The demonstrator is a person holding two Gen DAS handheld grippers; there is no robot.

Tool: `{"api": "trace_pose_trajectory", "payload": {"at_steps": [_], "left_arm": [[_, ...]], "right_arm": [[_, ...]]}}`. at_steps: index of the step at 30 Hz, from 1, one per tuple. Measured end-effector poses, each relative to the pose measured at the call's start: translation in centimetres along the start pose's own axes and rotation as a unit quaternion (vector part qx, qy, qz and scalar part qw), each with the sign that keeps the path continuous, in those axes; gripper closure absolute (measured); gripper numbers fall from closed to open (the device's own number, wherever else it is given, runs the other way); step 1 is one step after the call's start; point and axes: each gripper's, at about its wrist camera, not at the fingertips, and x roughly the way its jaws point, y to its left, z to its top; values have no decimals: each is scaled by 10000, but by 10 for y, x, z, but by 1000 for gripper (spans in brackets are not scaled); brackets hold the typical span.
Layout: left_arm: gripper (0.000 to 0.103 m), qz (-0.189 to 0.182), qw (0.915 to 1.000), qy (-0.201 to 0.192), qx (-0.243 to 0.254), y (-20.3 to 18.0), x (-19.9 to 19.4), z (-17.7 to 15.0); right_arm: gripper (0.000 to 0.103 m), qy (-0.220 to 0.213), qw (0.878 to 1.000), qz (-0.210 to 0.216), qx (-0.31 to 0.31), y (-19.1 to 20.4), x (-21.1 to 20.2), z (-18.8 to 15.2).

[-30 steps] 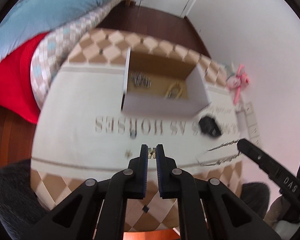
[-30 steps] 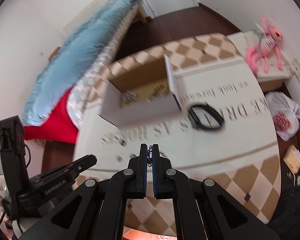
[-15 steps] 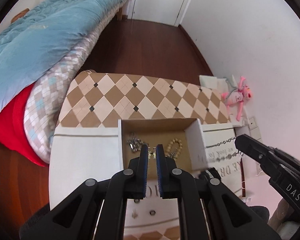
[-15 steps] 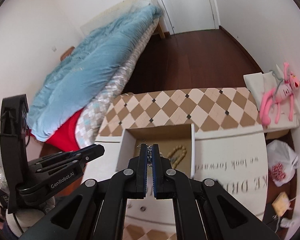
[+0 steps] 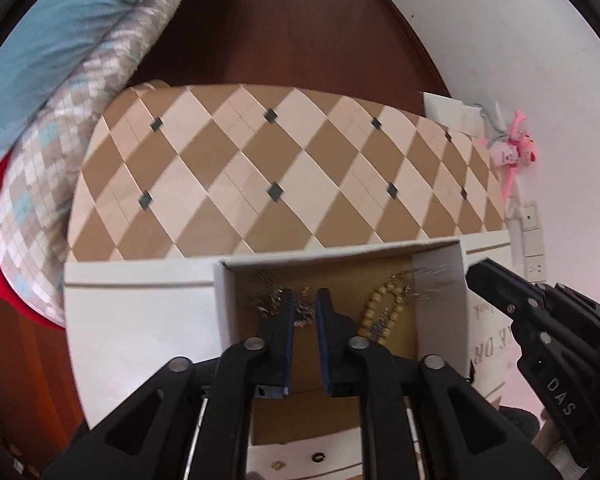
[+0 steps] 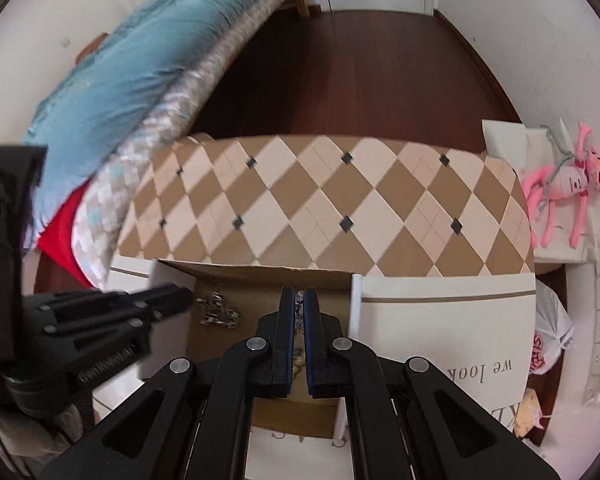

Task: Organize jewelry
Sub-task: 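Carry both held pieces into the white box and open both grippers, then lift both grippers out of the box and back over the table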

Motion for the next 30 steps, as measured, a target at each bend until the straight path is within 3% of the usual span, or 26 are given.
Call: {"api": "trace_pose_trajectory", "payload": {"at_steps": [1, 3, 4, 6, 9, 10, 12, 13, 18, 30], "left_arm": [[57, 116, 9999, -55, -9, 0, -3, 1], [28, 241, 9994, -254, -58, 4, -13, 3], [21, 300, 9990, -326, -66, 5, -16, 4], [20, 497, 9978, -439, -35, 7, -23, 4], [1, 776, 9946, -685, -40, 10, -32, -1], [1, 850, 9935, -755, -30, 10, -34, -3], [1, 1049, 9903, -907, -11, 12, -39, -10], [1, 1101, 9894, -945, -12, 13, -40, -12], [0, 1235, 9850, -1200, -66, 17, -47, -33], [0, 1400, 9811, -1326, -187, 14, -44, -82]], "right_arm": [[98, 25, 9999, -98, -22, -1, 1, -1], [94, 53, 10000, -75, 14, -5, 1, -2], [91, 47, 9999, -113, 25, -6, -1, -3], [60, 19, 9998, -186, 30, -10, -6, -6], [36, -13, 9995, -327, 13, -11, -11, -13], [32, -16, 9992, -405, -10, -10, -12, -15], [11, 3, 9983, -575, -93, -8, -13, -22], [7, 8, 9978, -657, -131, -6, -13, -26], [6, -35, 9952, -945, -268, 3, -12, -45], [6, -396, 9925, -1154, -24, 3, -31, -81]]}}
